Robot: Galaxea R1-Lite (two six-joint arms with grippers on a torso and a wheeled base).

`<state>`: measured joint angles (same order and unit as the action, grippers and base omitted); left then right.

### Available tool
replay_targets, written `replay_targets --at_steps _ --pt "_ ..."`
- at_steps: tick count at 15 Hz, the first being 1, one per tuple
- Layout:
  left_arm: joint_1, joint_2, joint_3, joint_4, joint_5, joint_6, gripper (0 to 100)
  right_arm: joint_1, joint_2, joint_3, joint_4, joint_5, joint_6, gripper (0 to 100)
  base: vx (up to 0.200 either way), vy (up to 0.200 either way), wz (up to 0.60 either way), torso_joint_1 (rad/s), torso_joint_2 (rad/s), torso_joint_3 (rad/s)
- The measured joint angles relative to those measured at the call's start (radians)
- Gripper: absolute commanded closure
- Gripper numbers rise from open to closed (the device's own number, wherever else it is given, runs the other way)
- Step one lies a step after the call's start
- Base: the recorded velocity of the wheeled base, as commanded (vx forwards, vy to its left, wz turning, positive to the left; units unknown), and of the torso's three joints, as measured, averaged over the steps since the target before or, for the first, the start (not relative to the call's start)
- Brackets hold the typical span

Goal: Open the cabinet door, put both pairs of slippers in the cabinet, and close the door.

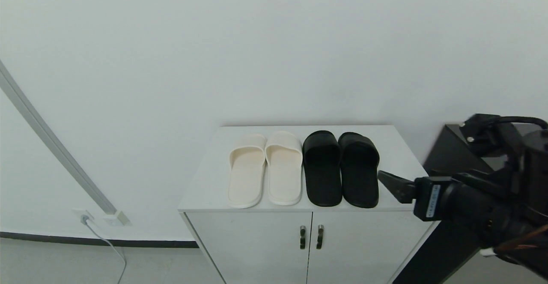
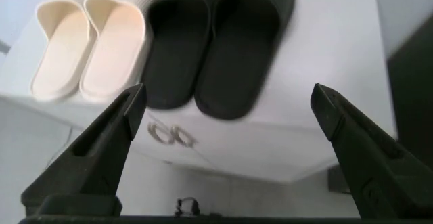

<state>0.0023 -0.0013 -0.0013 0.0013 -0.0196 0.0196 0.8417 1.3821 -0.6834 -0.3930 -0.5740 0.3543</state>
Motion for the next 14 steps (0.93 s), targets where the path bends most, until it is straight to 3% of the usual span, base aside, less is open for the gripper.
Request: replay_targets --at_steps 7,14 --pt "-0.001 0.0 0.001 0.0 0.0 0.0 100 0.011 0.391 -0.186 -0.204 -0.164 -0.003 0 0.0 0.0 0.0 0.0 0.0 0.0" --pt "-0.001 0.0 0.001 0.0 0.0 -0.001 100 -0.088 0.657 -0.41 -0.218 -0.202 -0.015 0 0.0 0.0 0.0 0.0 0.0 0.0"
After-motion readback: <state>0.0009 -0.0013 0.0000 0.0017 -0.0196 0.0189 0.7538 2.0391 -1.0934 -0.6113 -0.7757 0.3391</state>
